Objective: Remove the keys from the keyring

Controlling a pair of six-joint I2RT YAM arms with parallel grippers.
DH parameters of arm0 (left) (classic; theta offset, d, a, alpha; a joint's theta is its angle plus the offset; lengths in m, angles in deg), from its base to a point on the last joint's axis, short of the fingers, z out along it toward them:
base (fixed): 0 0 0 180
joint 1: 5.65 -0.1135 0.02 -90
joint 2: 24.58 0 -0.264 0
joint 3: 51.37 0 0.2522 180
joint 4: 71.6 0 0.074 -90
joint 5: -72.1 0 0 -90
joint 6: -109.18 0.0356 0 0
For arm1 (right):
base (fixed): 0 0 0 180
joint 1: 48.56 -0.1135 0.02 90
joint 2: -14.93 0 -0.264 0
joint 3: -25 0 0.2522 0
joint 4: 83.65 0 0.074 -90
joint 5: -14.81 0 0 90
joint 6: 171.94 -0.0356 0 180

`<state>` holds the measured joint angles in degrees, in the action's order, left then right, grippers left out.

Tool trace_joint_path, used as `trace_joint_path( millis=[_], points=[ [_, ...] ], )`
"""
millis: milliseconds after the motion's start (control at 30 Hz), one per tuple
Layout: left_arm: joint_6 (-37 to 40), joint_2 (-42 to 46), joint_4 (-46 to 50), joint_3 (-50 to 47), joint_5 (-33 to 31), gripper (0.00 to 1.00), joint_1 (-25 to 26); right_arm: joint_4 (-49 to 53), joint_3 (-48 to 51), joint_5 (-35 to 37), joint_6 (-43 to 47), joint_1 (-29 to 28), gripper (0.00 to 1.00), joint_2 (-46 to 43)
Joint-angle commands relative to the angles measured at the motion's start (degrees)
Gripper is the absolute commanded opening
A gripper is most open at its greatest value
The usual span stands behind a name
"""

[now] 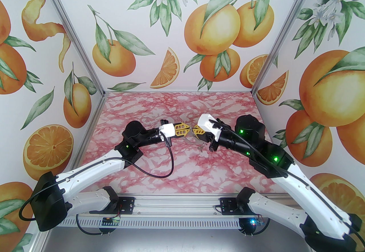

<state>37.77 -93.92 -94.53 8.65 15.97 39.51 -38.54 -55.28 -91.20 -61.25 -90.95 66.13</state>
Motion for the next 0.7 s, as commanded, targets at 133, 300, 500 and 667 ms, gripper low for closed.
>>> trace_joint_path(
  millis=[133,300,500,667],
  points=[
    [-0.48,-0.45,-5.79,1.1,-8.16,0.0,-1.8,5.29,0.22,0.6,3.44,-5.24,0.0,-1.23],
    [-0.15,-0.48,-4.39,1.96,-8.19,0.0,-1.82,5.0,0.41,6.84,5.24,-9.03,0.0,-1.07],
    [0.15,-0.29,-2.97,2.56,-8.56,0.0,-1.83,4.72,0.41,10.3,6.49,-11.13,0.0,-0.7],
    [0.64,-0.62,-0.83,3.75,-8.9,0.0,-1.58,4.75,-0.37,14.52,8.19,-14.29,0.0,0.45]
  ],
)
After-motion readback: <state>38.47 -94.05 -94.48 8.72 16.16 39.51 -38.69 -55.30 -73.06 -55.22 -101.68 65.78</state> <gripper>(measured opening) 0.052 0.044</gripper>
